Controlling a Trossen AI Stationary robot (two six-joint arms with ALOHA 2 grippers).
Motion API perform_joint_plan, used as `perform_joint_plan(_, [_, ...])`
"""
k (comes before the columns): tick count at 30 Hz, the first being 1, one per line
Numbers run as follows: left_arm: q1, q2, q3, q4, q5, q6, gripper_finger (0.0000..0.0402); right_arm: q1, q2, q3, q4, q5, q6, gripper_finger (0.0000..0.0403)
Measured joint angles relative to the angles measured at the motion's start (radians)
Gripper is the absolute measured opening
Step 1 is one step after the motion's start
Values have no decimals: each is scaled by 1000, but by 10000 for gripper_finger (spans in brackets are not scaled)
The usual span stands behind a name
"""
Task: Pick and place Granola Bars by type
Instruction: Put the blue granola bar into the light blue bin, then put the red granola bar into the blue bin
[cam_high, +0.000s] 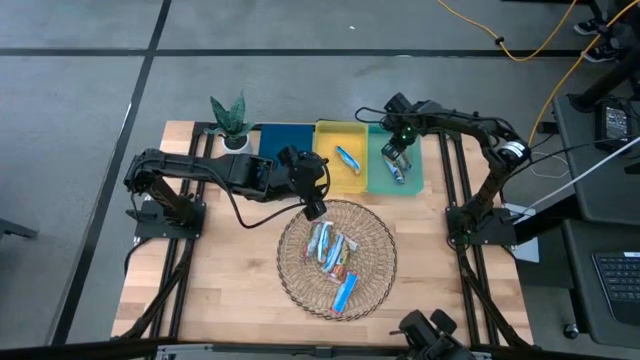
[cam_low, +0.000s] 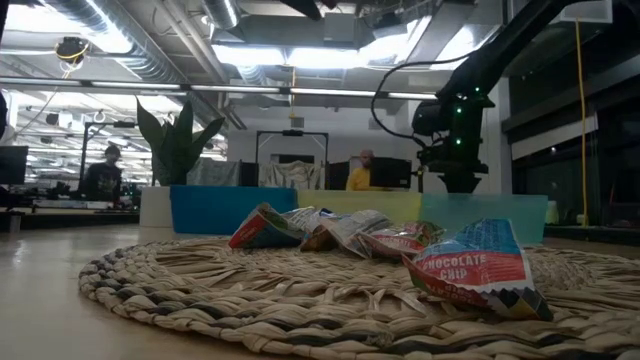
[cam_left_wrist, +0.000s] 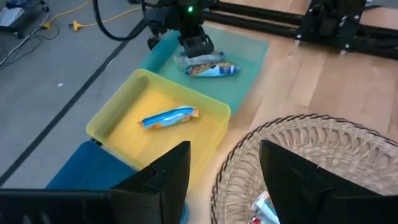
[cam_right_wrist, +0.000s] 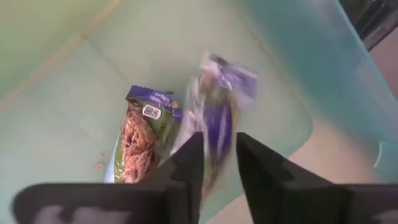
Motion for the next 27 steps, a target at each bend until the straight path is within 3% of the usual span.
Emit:
perform_joint_plan(7, [0,0,0,-17,0,1,185,0,-35,0,-39,0,57,219])
perform_joint_plan(11, [0,0,0,-81,-26,1,185,9,-92,0,-55,1,85,261])
perform_joint_plan(20, [0,0,0,-308,-85,-77,185,110,-329,0,-56,9,163,255])
perform_joint_plan(27, [0,-11,-82,-319,-91,-106,185,308,-523,0,-56,19,236,237])
